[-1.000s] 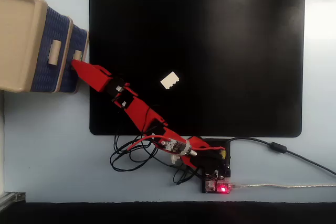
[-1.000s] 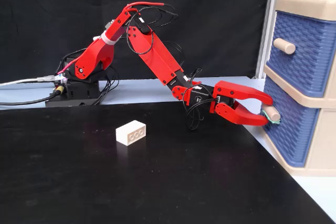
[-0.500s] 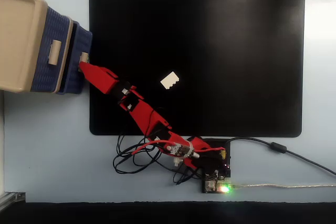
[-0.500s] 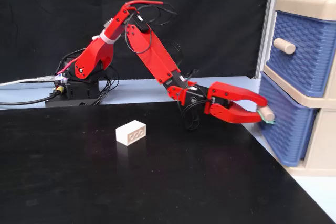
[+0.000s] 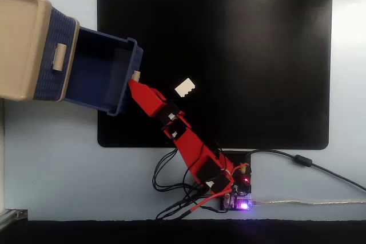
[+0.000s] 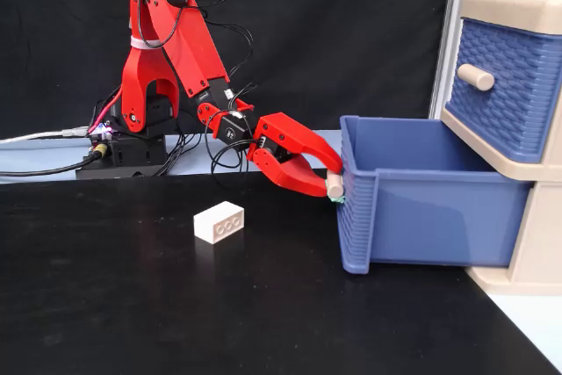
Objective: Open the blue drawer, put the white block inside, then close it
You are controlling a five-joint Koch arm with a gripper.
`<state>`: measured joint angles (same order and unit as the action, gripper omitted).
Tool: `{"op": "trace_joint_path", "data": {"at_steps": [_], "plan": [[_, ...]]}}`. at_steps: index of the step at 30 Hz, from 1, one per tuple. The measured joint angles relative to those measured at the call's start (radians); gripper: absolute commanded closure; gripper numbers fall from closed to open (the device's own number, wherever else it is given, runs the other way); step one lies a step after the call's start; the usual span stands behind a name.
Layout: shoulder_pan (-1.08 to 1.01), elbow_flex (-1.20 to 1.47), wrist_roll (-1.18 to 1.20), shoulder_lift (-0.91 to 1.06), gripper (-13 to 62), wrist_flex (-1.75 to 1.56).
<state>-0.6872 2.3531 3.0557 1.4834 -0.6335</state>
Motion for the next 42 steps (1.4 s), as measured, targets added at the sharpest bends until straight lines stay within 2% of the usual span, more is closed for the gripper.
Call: {"op": "trace_joint_path", "data": {"at_steps": [3, 6, 10, 13, 16, 19, 24, 30, 32, 34, 36, 38, 39, 42], "plan": [[-0.018, 0.014, 0.005, 0.049, 15.7, 0.026], [-0.061, 0.011, 0.000, 0.172, 15.7, 0.202], [-0.118, -0.078, 0.000, 0.422, 15.7, 0.749], [-0.179, -0.236, -0.023, 0.503, 15.7, 1.141], [-0.275, -0.402, -0.095, 0.434, 15.7, 1.503], [-0.341, -0.434, -0.144, 0.293, 15.7, 1.644], [-0.408, -0.520, -0.236, 0.098, 15.7, 1.666], [-0.411, -0.551, -0.264, 0.037, 16.7, 1.652], [-0.411, -0.549, -0.276, 0.026, 20.1, 1.661], [-0.411, -0.551, -0.293, 0.021, 28.2, 1.663], [-0.411, -0.551, -0.318, 0.003, 39.1, 1.664], [-0.413, -0.554, -0.331, -0.008, 55.6, 1.672], [-0.411, -0.560, -0.333, -0.012, 58.1, 1.680], [-0.411, -0.577, -0.350, -0.023, 57.6, 1.712]]}}
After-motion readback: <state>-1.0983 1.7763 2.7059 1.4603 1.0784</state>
